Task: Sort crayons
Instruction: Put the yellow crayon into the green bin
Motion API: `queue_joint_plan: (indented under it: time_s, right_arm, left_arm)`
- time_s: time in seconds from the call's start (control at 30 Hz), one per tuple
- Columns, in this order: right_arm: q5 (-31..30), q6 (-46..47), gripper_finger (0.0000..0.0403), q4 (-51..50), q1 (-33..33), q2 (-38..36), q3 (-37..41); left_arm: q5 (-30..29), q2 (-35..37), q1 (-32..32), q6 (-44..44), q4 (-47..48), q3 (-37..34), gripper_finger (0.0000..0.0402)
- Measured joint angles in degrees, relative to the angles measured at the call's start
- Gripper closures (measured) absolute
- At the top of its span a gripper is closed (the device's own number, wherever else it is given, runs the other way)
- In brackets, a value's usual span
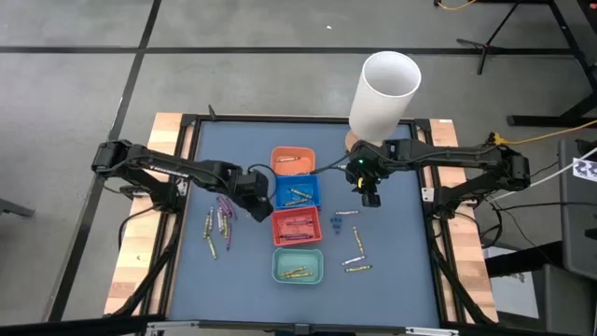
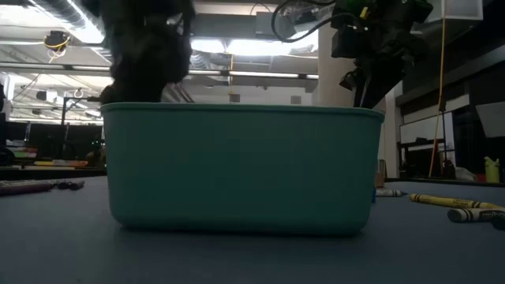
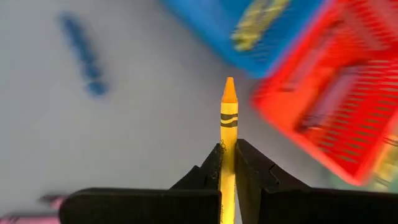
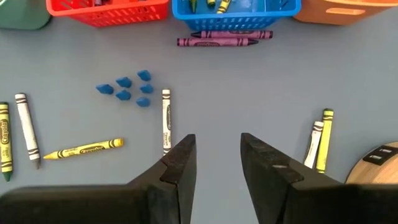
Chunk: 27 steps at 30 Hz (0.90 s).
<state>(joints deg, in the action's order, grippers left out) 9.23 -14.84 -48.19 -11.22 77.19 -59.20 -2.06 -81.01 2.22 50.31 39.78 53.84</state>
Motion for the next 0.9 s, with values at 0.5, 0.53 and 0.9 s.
queue_joint_plan:
  time_s: [0.5,0.53,0.9]
  right_arm:
    - [0.0,0.0,0.0278,0.0,0.0,0.0,0.0]
    - [0.0,0.0,0.0278,0.0,0.0,0.0,0.0]
    - [0.0,0.0,0.0278,-0.3,0.0,0.0,0.0]
  left_arm:
    - [-12.6,-5.3,19.3,-16.7,-34.8,2.8,0.0395]
    - [-13.0,-6.5,20.3,-17.8,-36.7,2.8,0.0395]
    - [-13.5,-18.2,25.2,-24.5,-47.5,2.8,0.0395]
